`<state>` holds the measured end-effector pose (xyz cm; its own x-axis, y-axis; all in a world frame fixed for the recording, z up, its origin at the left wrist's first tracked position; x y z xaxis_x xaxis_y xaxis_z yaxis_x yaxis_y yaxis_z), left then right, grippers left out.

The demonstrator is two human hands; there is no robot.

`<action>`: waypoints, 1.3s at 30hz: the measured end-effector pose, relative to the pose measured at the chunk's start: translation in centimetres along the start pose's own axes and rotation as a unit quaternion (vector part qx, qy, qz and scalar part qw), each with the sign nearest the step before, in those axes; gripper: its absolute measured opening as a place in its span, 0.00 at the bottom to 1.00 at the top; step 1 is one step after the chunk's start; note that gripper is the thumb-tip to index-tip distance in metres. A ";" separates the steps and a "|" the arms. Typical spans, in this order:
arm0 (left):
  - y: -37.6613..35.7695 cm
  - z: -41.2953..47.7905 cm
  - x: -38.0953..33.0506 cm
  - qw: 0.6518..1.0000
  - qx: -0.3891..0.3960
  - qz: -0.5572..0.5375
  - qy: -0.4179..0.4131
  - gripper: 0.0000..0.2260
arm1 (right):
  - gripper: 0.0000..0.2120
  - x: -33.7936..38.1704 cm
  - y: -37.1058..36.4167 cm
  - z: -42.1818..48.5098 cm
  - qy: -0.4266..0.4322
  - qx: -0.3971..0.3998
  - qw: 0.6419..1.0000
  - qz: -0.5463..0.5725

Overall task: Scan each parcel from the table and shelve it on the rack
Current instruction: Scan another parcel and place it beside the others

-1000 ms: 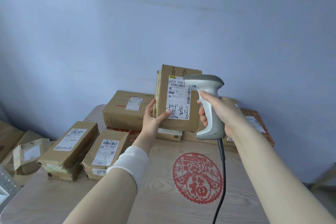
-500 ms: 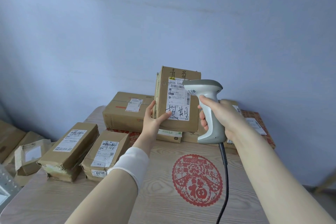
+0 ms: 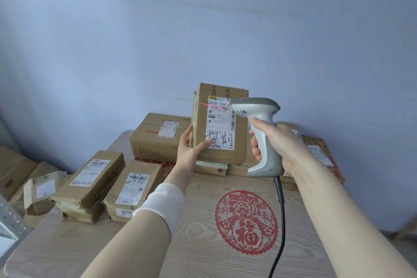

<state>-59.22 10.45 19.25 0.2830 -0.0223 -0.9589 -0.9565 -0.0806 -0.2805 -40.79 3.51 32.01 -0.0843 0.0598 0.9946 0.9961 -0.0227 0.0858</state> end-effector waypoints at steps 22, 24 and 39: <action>16.8 -12.3 -1.7 0.978 -0.197 -0.071 0.023 0.42 | 0.21 -5.7 -14.4 -2.8 -0.075 0.251 0.956 0.129; 20.6 -15.4 -2.4 0.968 -0.234 -0.086 0.018 0.40 | 0.22 -6.2 -18.3 -4.6 -0.090 0.294 0.943 0.127; 45.5 -47.3 -12.6 0.896 -0.415 -0.146 -0.056 0.29 | 0.15 -2.2 -49.8 -30.0 -0.122 0.539 0.823 0.132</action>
<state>-102.95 -40.08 20.65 0.4603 0.2166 -0.8609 -0.4469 -0.7814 -0.4356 -91.01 -25.46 27.34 0.0158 0.3956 0.9183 0.4356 0.8239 -0.3624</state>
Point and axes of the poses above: each hand's wrist, its own z-axis towards the middle knuckle, its own y-axis out of the back of the hand, x = y × z, the point moved 3 cm from there along z, towards the middle knuckle, and after that the axes turned 3 degrees about y, right-handed, at the moved point
